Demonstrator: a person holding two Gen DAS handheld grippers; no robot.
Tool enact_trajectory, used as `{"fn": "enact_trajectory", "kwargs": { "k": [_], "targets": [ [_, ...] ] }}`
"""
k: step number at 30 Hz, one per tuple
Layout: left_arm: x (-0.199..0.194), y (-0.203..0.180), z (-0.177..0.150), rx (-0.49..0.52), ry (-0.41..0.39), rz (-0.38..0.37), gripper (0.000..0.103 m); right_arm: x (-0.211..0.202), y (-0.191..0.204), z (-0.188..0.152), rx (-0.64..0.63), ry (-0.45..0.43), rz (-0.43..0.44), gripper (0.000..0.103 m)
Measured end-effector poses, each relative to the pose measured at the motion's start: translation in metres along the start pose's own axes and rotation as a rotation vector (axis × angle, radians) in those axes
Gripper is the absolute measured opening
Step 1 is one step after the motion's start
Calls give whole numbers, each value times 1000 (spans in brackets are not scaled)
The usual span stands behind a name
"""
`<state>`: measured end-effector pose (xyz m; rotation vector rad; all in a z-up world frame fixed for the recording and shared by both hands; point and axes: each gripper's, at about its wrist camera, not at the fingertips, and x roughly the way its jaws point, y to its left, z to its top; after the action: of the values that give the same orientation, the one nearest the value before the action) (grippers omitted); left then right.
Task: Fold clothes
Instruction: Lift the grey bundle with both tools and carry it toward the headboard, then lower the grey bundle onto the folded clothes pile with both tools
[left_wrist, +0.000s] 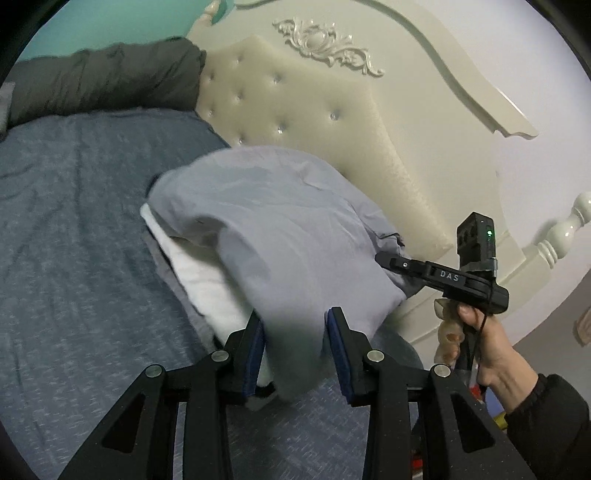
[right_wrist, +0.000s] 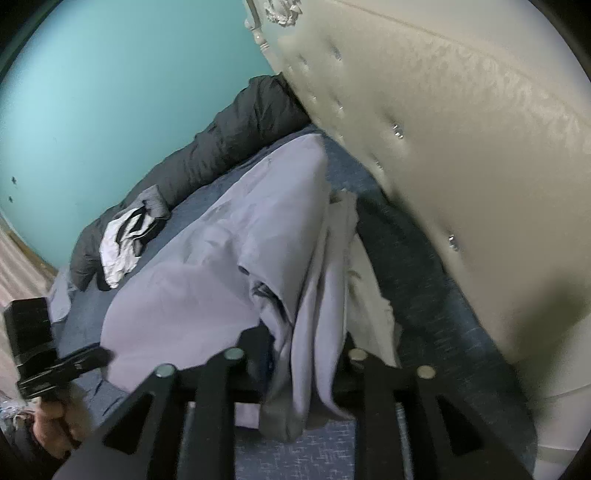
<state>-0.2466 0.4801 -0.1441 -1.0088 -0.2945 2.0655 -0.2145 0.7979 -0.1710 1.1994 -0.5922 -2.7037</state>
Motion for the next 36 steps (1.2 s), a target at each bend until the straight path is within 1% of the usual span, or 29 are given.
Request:
{"fn": "enact_trajectory", "kwargs": {
  "k": [2,5,6,9,11,14,17,20,22,23,25,27,29,31,33,36],
  "targets": [
    [-7,0,3,18,-20,28,37,-3,0,0,0,-6,-19,29],
    [-4,4,10,14,-19,37,37,-8,1,-1,-7,-9,-38,30],
    [-3,5,12,12,-19,40,37,-9,4,-1,-13,-12,-51,32],
    [0,9,20,8,-17,50,37,-17,11,-1,-21,-27,-66,33],
    [2,12,25,5,-16,56,37,-21,15,0,-24,-34,-81,36],
    [4,16,32,0,-15,65,40,-27,22,2,-68,-51,-143,37],
    [7,20,39,-5,-14,74,40,-38,25,3,-68,-97,-194,37],
    [16,10,39,39,2,87,40,-53,36,7,-82,-176,-223,37],
    [22,3,38,70,13,96,40,-57,43,9,-104,-202,-182,37],
    [25,-1,38,86,19,101,40,-54,49,11,-127,-191,-164,36],
    [30,-8,37,117,30,110,40,-47,60,15,-173,-166,-130,24],
    [36,-15,36,148,41,119,40,-30,66,16,-191,-118,-116,19],
    [42,-16,35,156,51,125,40,-10,64,14,-195,-75,-116,14],
    [47,-16,31,164,66,131,40,6,58,11,-196,-46,-173,6],
    [52,-16,26,180,80,132,39,18,42,4,-165,-25,-209,0],
    [66,-23,15,225,105,150,40,32,25,-10,-131,-5,-226,0]
  ]
}}
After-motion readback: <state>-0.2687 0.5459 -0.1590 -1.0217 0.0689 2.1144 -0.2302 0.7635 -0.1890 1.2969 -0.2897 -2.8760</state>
